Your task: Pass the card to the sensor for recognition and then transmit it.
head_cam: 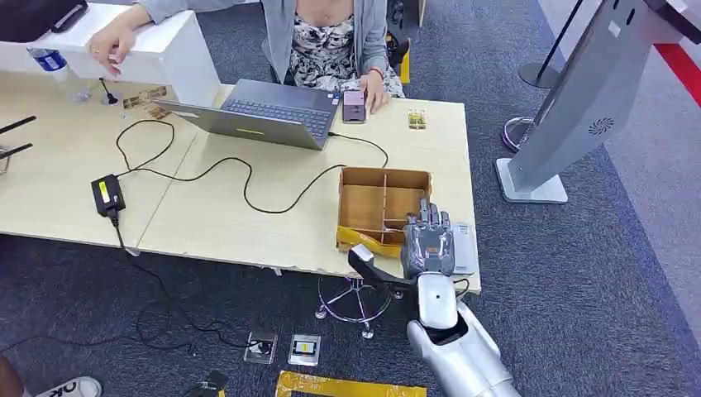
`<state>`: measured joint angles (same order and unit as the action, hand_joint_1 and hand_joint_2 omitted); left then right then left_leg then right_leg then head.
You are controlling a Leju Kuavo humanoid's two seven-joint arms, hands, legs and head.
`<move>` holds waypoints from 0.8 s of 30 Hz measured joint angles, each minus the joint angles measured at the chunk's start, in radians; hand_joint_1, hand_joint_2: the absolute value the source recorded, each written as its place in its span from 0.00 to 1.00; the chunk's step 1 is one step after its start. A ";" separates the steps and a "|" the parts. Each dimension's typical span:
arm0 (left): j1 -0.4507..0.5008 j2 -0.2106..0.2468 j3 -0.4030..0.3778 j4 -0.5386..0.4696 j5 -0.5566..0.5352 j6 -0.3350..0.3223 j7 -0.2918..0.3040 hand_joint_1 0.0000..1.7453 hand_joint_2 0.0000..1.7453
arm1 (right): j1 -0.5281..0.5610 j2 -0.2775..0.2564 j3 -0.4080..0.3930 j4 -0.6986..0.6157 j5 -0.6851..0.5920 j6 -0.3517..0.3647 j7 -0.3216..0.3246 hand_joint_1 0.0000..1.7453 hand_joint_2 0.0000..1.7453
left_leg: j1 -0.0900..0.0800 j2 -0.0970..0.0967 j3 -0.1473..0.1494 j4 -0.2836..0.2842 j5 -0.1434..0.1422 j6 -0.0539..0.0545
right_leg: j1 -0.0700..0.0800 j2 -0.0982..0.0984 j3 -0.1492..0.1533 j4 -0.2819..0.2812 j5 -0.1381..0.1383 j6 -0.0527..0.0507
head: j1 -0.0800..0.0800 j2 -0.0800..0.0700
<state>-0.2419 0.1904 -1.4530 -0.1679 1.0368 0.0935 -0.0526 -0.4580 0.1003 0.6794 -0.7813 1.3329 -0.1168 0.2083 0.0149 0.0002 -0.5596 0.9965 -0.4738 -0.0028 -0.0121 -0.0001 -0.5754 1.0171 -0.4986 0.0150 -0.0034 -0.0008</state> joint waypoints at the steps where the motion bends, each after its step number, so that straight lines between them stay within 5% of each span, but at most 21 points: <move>1: -0.001 0.000 -0.004 0.000 -0.002 0.000 0.000 0.00 0.00 | 0.000 -0.002 0.000 0.000 0.000 -0.006 0.002 0.00 1.00 | 0.000 0.000 0.000 0.000 0.000 0.000 | 0.000 0.000 0.000 0.000 0.000 0.000 | 0.000 0.000; 6: -0.001 0.000 -0.008 0.000 -0.005 0.000 0.000 0.00 0.00 | 0.009 -0.005 0.000 0.000 -0.004 -0.026 0.013 0.00 1.00 | 0.000 0.000 0.000 0.000 0.000 0.000 | 0.000 0.000 0.000 0.000 0.000 0.000 | 0.000 0.000; 7: -0.001 0.000 -0.008 0.000 -0.005 0.000 0.000 0.00 0.00 | 0.010 -0.006 0.000 0.000 -0.006 -0.028 0.013 0.83 1.00 | 0.000 0.000 0.000 0.000 0.000 0.000 | 0.000 0.000 0.000 0.000 0.000 0.000 | 0.000 0.000; 8: -0.001 0.000 -0.008 0.000 -0.006 0.000 0.000 0.00 0.00 | 0.011 -0.008 0.000 0.000 -0.007 -0.031 0.011 0.83 1.00 | 0.000 0.000 0.000 0.000 0.000 0.000 | 0.000 0.000 0.000 0.000 0.000 0.000 | 0.000 0.000; 9: -0.002 0.000 -0.008 0.000 -0.008 0.000 0.000 0.00 0.00 | 0.011 -0.009 0.000 0.000 -0.010 -0.034 0.009 1.00 1.00 | 0.000 0.000 0.000 0.000 0.000 0.000 | 0.000 0.000 0.000 0.000 0.000 0.000 | 0.000 0.000; 24: -0.002 0.000 -0.008 0.000 -0.016 0.000 0.000 0.00 0.00 | 0.008 -0.014 0.000 0.012 -0.051 -0.065 -0.024 1.00 1.00 | 0.000 0.000 0.000 0.000 0.000 0.000 | 0.000 0.000 0.000 0.000 0.000 0.000 | 0.000 0.000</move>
<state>-0.2436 0.1904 -1.4614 -0.1679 1.0208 0.0931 -0.0523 -0.4503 0.0866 0.6794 -0.7695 1.2818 -0.1815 0.1847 0.0149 0.0001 -0.5596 0.9965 -0.4738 -0.0028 -0.0121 -0.0003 -0.5752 1.0171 -0.4986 0.0150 -0.0034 -0.0008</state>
